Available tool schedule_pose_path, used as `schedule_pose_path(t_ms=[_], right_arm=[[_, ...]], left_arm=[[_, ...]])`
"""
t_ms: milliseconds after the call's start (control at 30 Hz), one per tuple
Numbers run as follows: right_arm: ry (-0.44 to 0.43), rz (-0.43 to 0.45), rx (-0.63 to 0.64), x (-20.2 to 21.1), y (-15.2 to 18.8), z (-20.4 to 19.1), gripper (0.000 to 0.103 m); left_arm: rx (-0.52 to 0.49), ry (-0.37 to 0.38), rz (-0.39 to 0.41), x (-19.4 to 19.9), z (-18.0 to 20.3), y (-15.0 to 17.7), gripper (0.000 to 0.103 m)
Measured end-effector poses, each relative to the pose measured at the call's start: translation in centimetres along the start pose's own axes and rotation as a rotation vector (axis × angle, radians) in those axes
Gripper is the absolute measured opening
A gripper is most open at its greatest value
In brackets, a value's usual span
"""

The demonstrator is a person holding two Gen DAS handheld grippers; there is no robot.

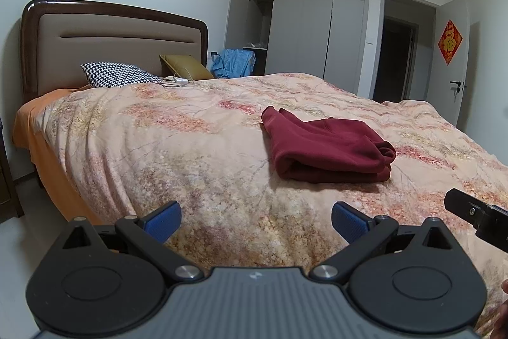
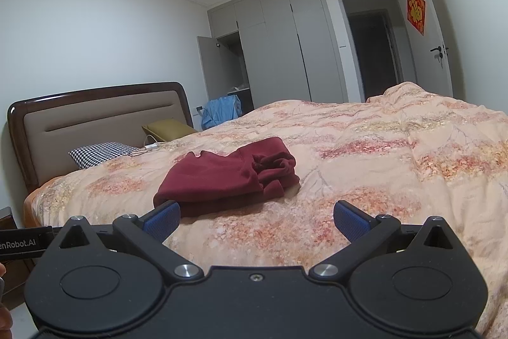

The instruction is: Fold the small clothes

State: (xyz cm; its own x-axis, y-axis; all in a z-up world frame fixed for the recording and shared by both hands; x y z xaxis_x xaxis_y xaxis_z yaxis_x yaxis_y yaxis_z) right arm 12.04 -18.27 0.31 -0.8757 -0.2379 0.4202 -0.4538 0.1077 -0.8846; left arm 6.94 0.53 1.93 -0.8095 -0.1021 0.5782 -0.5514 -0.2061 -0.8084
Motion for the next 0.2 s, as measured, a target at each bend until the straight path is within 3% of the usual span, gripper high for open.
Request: schedule_pose_path(t_ms=[200], right_arm=[[-0.001,-0.011,-0.003,-0.2,0.2,0.06,0.103]], left_arm=[[0.0,-0.004,-0.008,-0.1,-0.06,0.12,0.103]])
Point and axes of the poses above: each gripper's, at about its wrist camera, not at the fingertips, and x roughly against the way its jaws point, z to its right, y to its underside, the point moved 3 cm from there along -x, roughly the way its jaws point, and after that the axes turned 12 degrees about -z, right-handed, at the moved point
